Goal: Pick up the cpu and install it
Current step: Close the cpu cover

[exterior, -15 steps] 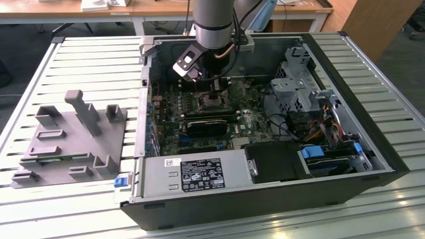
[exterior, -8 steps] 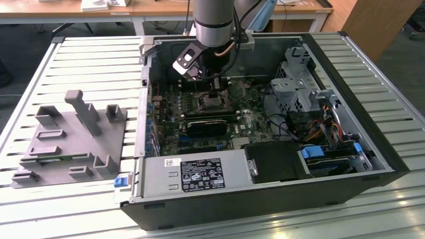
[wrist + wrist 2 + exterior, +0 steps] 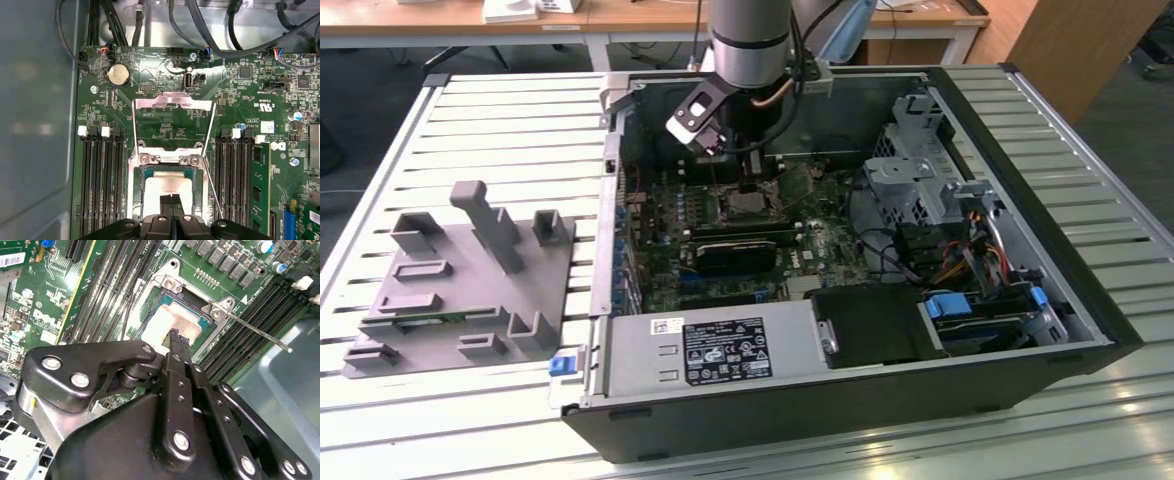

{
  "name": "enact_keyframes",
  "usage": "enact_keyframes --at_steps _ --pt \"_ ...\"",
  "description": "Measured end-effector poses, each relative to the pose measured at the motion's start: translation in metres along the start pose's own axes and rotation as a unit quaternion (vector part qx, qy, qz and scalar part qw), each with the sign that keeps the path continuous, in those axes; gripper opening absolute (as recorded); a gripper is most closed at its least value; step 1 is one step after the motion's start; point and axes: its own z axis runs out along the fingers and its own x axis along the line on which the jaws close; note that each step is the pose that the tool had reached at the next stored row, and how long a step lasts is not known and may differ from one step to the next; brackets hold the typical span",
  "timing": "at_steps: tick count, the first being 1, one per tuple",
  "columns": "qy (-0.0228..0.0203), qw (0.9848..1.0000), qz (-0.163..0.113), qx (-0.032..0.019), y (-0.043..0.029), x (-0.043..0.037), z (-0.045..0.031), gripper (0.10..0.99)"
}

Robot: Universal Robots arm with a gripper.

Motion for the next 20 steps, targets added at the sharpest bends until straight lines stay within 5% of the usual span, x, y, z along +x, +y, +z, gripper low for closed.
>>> enact_keyframes --at_steps 20 --pt "0.0001 1.0000 0.000 0.0091 0.0016 -0.0024 -0.0367 0.106"
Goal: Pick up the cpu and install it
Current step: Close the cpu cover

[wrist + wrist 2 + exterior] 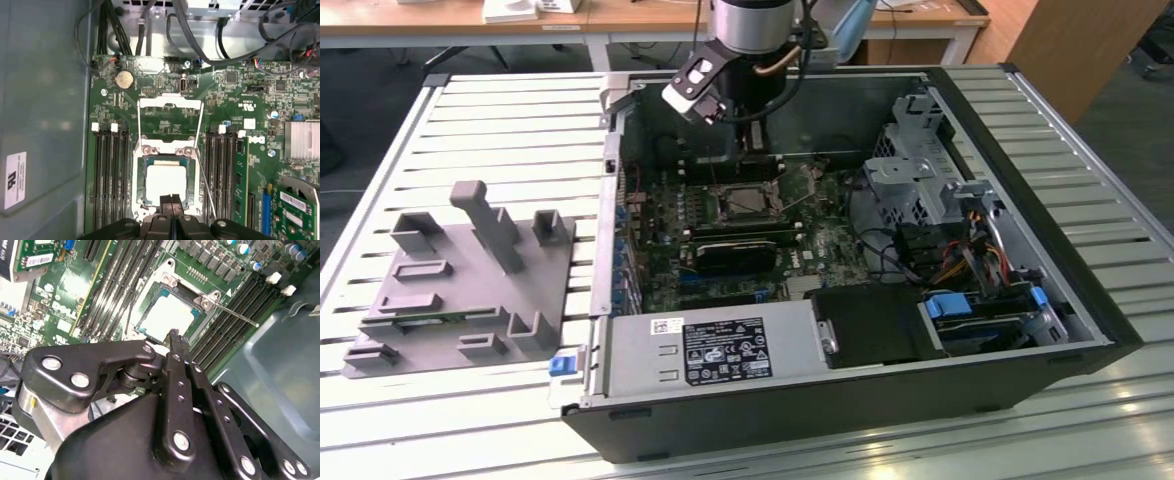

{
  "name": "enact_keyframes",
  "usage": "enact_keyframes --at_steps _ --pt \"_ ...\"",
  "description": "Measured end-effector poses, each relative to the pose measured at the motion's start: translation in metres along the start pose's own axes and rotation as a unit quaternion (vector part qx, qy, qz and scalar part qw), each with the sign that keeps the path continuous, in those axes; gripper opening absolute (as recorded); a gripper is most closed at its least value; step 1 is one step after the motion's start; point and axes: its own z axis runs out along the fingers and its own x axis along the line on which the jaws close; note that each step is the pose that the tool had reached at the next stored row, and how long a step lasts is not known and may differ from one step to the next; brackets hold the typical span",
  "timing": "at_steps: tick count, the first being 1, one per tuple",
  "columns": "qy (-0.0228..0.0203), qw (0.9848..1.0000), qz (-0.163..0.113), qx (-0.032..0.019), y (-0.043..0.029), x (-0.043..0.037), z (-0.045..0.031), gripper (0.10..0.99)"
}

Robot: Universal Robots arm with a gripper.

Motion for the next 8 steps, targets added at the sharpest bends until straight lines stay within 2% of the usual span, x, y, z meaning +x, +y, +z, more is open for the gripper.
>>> enact_keyframes --at_steps 4,8 --pt "-0.0001 1.0000 0.000 0.0001 -0.0001 -0.0088 -0.0001 0.106" --pt "0.0000 1.0000 0.000 0.0002 0.0036 -0.0090 0.0003 0.106"
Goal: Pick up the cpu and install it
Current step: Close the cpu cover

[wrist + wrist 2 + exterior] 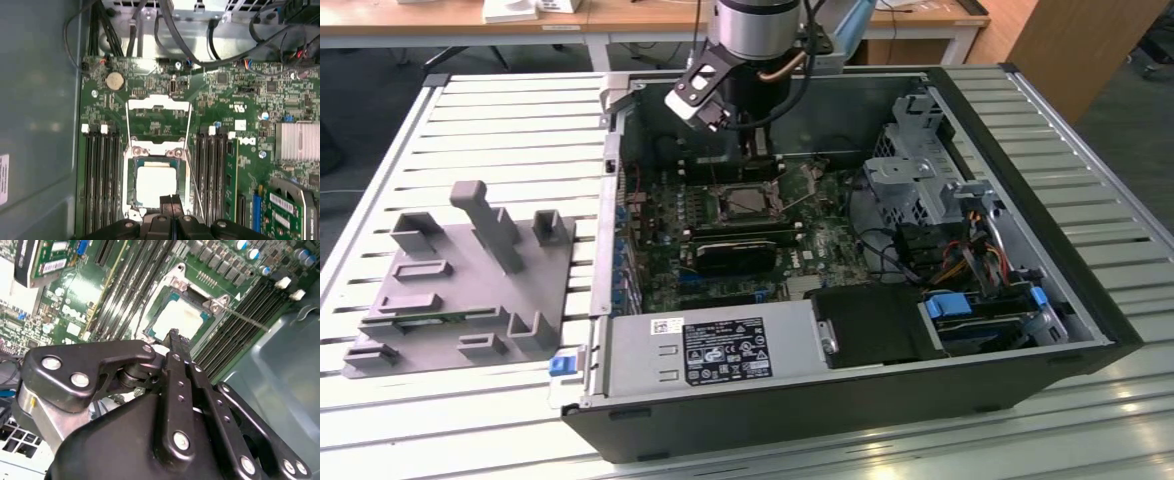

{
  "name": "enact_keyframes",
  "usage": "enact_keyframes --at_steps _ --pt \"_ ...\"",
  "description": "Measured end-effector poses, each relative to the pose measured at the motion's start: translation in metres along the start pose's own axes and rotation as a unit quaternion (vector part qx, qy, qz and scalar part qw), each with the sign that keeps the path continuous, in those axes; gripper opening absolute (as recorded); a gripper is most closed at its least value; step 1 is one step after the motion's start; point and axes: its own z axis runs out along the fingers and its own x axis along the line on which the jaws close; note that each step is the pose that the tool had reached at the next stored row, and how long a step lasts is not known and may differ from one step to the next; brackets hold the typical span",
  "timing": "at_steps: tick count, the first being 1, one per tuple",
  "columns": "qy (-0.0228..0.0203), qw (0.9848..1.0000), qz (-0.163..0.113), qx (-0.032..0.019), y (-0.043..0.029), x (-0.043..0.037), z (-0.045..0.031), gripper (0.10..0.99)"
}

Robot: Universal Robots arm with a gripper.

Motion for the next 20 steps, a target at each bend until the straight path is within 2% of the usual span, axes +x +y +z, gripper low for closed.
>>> enact_keyframes --at_steps 5,20 --pt "0.0000 1.0000 0.000 0.0000 0.0052 -0.0001 0.0002 0.106" --pt "0.0000 1.0000 0.000 0.0002 0.0121 -0.0001 0.0005 0.106"
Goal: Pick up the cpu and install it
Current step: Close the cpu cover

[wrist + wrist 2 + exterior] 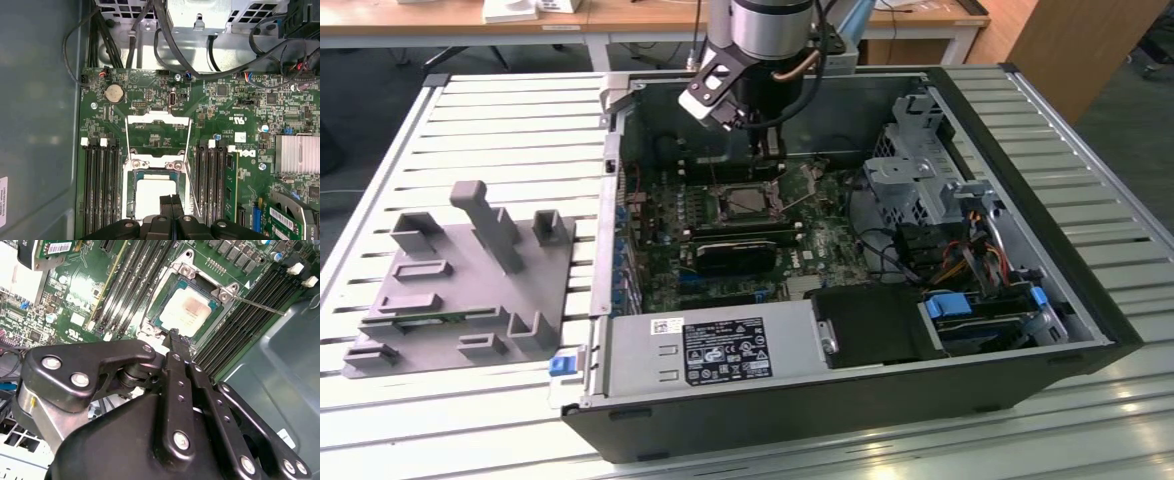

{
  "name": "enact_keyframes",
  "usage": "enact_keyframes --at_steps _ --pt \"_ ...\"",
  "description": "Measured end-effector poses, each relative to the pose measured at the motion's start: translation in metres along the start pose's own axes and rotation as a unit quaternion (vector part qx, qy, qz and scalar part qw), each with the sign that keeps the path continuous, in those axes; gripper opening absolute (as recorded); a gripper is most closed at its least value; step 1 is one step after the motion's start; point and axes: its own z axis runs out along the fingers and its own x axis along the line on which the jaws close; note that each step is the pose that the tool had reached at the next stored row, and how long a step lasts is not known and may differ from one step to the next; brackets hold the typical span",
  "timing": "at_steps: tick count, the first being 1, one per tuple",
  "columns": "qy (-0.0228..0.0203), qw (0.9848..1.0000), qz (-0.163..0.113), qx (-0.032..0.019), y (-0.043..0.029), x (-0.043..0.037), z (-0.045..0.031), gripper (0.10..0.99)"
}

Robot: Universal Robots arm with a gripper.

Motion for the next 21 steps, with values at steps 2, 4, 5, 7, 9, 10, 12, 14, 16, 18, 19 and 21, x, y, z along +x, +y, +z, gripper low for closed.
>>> enact_keyframes --at_steps 2,4,5,7,9,10,12,14,16,18,19,21 --pt "0.0000 1.0000 0.000 0.0003 0.0006 0.0000 0.0001 0.106" --pt "0.0001 1.0000 0.000 0.0020 0.0055 0.0000 0.0004 0.106" --pt "0.0001 1.0000 0.000 0.0029 0.0085 -0.0001 0.0005 0.106" --pt "0.0000 1.0000 -0.001 0.0037 0.0141 -0.0002 0.0009 0.106" --pt "0.0002 1.0000 -0.007 0.0039 0.0171 -0.0002 0.0010 0.106" --pt "0.0004 0.9999 -0.011 0.0039 0.0183 -0.0002 0.0011 0.106" --pt "0.0006 0.9999 -0.016 0.0039 0.0209 -0.0002 0.0014 0.106" --pt "0.0006 0.9998 -0.017 0.0041 0.0238 -0.0002 0.0018 0.106" --pt "0.0006 0.9998 -0.017 0.0043 0.0264 -0.0001 0.0022 0.106" --pt "0.0005 0.9998 -0.018 0.0044 0.0283 0.0000 0.0023 0.106" --pt "0.0006 0.9998 -0.018 0.0044 0.0294 0.0002 0.0025 0.106" --pt "0.0004 0.9998 -0.019 0.0046 0.0316 0.0004 0.0030 0.106"
